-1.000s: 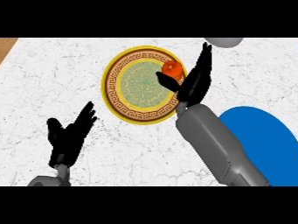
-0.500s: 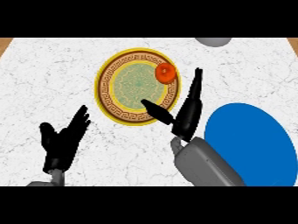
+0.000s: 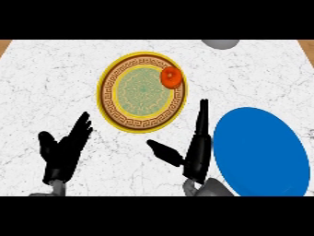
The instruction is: Pick the squash from the plate and place it in the plate
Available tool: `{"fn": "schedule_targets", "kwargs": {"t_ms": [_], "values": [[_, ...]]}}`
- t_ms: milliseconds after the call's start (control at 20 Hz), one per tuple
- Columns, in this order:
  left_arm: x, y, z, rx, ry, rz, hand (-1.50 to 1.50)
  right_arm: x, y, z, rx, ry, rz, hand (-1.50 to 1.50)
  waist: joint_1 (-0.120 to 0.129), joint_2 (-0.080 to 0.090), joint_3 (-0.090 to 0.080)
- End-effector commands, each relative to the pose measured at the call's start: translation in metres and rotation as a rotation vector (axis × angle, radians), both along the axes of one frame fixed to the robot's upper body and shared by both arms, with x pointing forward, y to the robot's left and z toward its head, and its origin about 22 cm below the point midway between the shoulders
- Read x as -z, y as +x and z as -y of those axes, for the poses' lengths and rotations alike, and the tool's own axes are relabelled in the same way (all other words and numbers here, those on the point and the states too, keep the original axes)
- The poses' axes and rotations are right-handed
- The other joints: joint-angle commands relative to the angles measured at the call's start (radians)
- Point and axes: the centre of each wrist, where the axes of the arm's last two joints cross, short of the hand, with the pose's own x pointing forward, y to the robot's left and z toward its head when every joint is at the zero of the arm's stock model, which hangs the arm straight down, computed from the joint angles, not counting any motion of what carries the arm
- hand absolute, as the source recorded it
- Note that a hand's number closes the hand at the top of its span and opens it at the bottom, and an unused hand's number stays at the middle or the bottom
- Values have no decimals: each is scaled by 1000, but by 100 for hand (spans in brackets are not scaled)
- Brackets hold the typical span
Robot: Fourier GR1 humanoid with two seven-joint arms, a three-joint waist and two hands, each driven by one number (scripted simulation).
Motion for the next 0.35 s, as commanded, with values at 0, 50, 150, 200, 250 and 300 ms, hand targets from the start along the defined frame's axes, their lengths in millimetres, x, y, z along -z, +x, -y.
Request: {"fn": "schedule_targets", "kwargs": {"t_ms": [0, 50, 150, 200, 250, 300], "values": [[14, 3, 7, -1, 5, -56, 0, 5, -24, -5, -9, -30, -19, -150, -5, 4, -5], [6, 14, -8, -13, -4, -58, 0, 13, -28, -3, -11, -42, -34, -150, -3, 5, -5], [-1, -15, -6, 5, -1, -27, 0, 0, -42, -3, -14, -45, -47, -150, -2, 2, -5], [0, 16, -4, -13, -8, -68, 0, 5, -40, -4, -7, -51, -42, -150, -4, 4, -5], [-7, -20, 15, -1, 4, -39, 0, 14, -49, -10, 4, -15, -40, -150, 5, 4, -4], [4, 5, -7, 12, -15, -41, 0, 14, -51, -12, -5, -32, -34, -150, 1, 5, -5]]}}
